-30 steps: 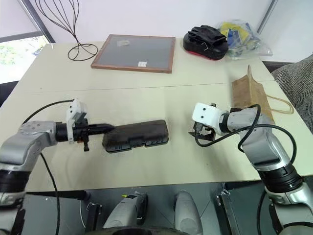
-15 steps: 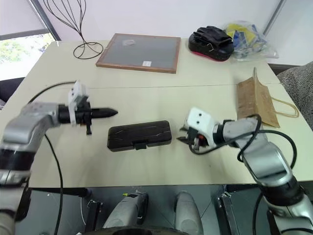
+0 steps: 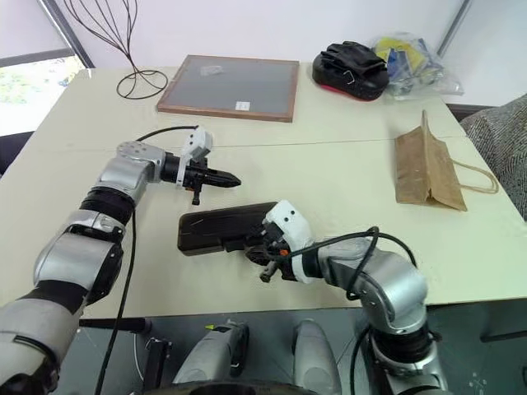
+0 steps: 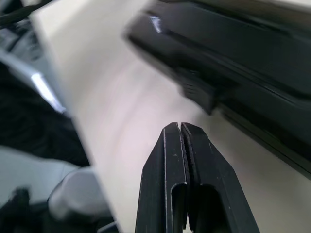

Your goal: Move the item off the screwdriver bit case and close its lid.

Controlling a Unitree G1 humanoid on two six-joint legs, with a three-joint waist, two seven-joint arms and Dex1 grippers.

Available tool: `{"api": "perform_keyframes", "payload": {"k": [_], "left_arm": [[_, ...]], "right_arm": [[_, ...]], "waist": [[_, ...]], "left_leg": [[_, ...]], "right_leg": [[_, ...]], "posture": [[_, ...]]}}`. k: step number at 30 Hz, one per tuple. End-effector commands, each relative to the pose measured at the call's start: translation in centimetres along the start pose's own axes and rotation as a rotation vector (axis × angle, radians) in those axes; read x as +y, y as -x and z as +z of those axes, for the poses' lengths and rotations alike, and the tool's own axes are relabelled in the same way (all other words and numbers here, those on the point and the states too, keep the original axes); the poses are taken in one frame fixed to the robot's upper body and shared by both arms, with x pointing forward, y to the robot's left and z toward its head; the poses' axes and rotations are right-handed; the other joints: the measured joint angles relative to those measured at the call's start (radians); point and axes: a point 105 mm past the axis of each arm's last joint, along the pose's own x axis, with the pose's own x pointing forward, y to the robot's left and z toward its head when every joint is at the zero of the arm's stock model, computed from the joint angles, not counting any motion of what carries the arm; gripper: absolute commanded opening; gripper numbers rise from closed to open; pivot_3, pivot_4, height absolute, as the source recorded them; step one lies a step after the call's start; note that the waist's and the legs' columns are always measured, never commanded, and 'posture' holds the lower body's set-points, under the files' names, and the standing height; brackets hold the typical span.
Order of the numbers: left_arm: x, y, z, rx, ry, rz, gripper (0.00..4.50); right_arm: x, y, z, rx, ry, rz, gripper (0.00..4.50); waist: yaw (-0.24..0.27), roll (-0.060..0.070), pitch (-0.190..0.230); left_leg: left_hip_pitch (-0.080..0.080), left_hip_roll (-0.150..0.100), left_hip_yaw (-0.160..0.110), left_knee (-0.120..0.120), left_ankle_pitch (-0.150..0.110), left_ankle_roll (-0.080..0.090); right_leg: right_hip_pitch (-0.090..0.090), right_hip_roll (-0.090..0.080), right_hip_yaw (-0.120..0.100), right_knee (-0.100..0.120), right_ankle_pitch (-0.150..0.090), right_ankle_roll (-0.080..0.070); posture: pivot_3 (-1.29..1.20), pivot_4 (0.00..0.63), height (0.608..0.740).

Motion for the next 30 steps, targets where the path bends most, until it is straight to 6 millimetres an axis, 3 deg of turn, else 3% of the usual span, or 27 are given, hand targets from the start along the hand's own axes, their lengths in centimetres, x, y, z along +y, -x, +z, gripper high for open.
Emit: {"api": "perform_keyframes", "payload": {"k": [1,8,18,23,30], "left_arm": [[0.1,-0.4,0.7,0.03,-0.061,-0.019,0.0],[-0.4,-2.0,0.4,0.053,-0.092,-0.061,0.0],[-0.9,-2.1,-0.9,0.078,-0.092,-0.089,0.0],[-1.1,-2.0,-1.7,0.09,-0.099,-0.087,0.0],[-1.9,-2.0,-3.9,0.15,-0.136,-0.11,0.0]], "right_arm": [[0.7,-0.8,-0.4,-0.001,-0.023,-0.037,0.03],[1.8,-2.0,-1.0,-0.04,-0.175,-0.062,0.03],[-0.3,-3.7,-1.0,-0.06,-0.304,-0.148,0.03],[-0.5,-4.5,-0.6,-0.069,-0.323,-0.139,0.03],[-1.2,-5.4,-0.2,-0.08,-0.319,-0.173,0.03]], "waist": [[0.0,0.0,0.0],[-0.003,0.0,0.0],[-0.006,0.001,0.0],[-0.007,0.001,-0.001],[-0.024,0.001,-0.003]], "left_leg": [[0.0,0.0,0.0,0.0,0.0,0.0],[0.0,-0.001,0.0,0.002,-0.001,0.002],[0.0,-0.001,0.0,0.003,-0.001,0.002],[0.001,-0.001,0.0,0.003,-0.001,0.002],[0.008,0.0,0.0,0.002,-0.001,0.002]], "right_leg": [[0.0,0.0,0.0,0.0,0.0,0.0],[0.001,0.0,0.0,0.001,0.0,0.001],[0.001,0.001,0.0,0.003,0.001,0.001],[0.001,0.001,0.0,0.003,0.001,0.001],[0.006,0.001,0.001,0.004,0.001,0.001]], "posture": [[0.0,0.15,0.734],[0.0,0.15,0.734],[0.0,0.15,0.734],[0.0,0.15,0.734],[0.0,0.15,0.734]]}}
